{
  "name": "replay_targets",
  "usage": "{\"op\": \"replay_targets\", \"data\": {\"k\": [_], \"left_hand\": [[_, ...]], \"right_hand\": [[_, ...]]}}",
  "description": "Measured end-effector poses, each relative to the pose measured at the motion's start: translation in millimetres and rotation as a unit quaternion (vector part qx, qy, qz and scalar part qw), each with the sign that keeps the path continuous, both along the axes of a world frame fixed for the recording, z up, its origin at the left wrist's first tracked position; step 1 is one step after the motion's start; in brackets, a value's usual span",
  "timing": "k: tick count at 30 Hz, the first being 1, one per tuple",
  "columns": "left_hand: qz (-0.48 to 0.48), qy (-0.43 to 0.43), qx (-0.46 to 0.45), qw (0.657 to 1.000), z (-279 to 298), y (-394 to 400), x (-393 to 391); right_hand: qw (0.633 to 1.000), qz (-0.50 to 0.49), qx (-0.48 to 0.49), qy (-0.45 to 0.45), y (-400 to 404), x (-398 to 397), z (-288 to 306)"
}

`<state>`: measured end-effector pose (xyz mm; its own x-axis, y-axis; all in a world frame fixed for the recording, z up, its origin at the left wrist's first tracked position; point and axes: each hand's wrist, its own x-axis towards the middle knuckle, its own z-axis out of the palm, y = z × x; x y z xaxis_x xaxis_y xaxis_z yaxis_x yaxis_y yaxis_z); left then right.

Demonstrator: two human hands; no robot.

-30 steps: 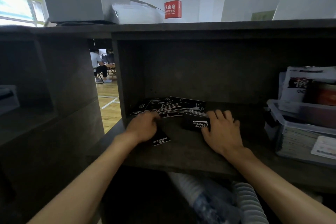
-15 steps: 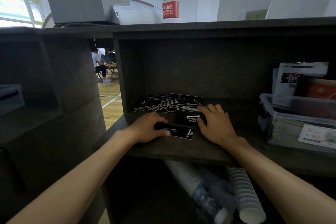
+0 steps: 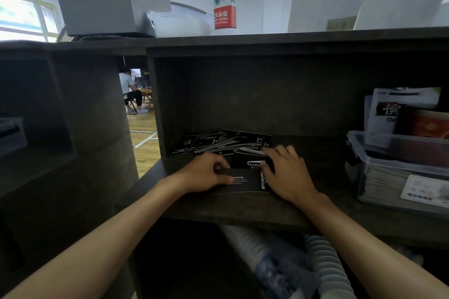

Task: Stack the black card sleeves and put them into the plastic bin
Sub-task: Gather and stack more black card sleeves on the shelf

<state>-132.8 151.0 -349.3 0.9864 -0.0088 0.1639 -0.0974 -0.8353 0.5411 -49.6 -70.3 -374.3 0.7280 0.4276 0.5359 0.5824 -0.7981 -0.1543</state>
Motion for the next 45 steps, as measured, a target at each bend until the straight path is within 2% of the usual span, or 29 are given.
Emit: {"op": "replay_targets", "data": {"k": [3, 6, 8, 11, 15, 17, 22, 24, 27, 29, 30, 31, 33, 35, 37, 41, 45], "left_hand": [[-0.032, -0.013, -0.067, 0.997, 12, 2, -8], [-0.021, -0.146, -0.114, 0.982, 10, 13, -15], [0.013, -0.200, -0.142, 0.969, 2, 19, -17], [0.033, -0.211, -0.161, 0.964, -8, 22, -17], [0.017, -0.207, -0.122, 0.971, -15, 17, -16], [0.020, -0.193, -0.163, 0.967, -17, 14, -14], [0.027, -0.261, -0.252, 0.931, -18, 0, -4], [0.082, -0.280, -0.233, 0.928, -18, -9, 2], [0.171, -0.258, -0.091, 0.947, -20, -22, 10], [0.196, -0.188, 0.053, 0.961, -21, -35, 12], [0.193, -0.156, 0.091, 0.964, -23, -40, 12], [0.186, -0.136, 0.093, 0.969, -25, -43, 14], [0.145, -0.115, 0.006, 0.983, -24, -44, 14], [0.064, -0.101, -0.065, 0.991, -21, -47, 13], [0.014, -0.083, -0.049, 0.995, -19, -56, 16], [0.043, -0.057, -0.047, 0.996, -20, -67, 29], [0.031, -0.058, -0.060, 0.996, -16, -64, 35]], "right_hand": [[1.000, 0.003, 0.028, 0.009, 0, 2, 1], [0.999, 0.006, 0.042, 0.018, 0, 2, 1], [0.999, 0.005, 0.038, 0.018, 0, 1, 1], [0.999, 0.001, 0.036, 0.018, 1, 0, 2], [0.999, 0.000, 0.036, 0.022, 1, -1, 2], [0.999, -0.001, 0.037, 0.021, 1, 0, 2], [0.999, -0.010, 0.042, 0.021, 2, 1, 1], [0.999, -0.012, 0.035, 0.023, 2, 1, 2], [1.000, -0.008, 0.014, 0.012, 1, 0, 2], [1.000, -0.005, 0.004, 0.002, 0, -1, 1], [1.000, -0.002, 0.005, -0.001, -1, -2, 1], [1.000, 0.002, 0.011, -0.001, -1, -2, 1], [1.000, 0.010, 0.024, 0.001, -1, -5, 2], [1.000, 0.017, 0.020, 0.003, 0, -7, 3], [1.000, 0.020, 0.008, 0.006, 0, -8, 5], [1.000, -0.016, -0.026, 0.003, 1, -8, 6], [0.994, -0.072, -0.078, 0.001, 9, -7, 5]]}}
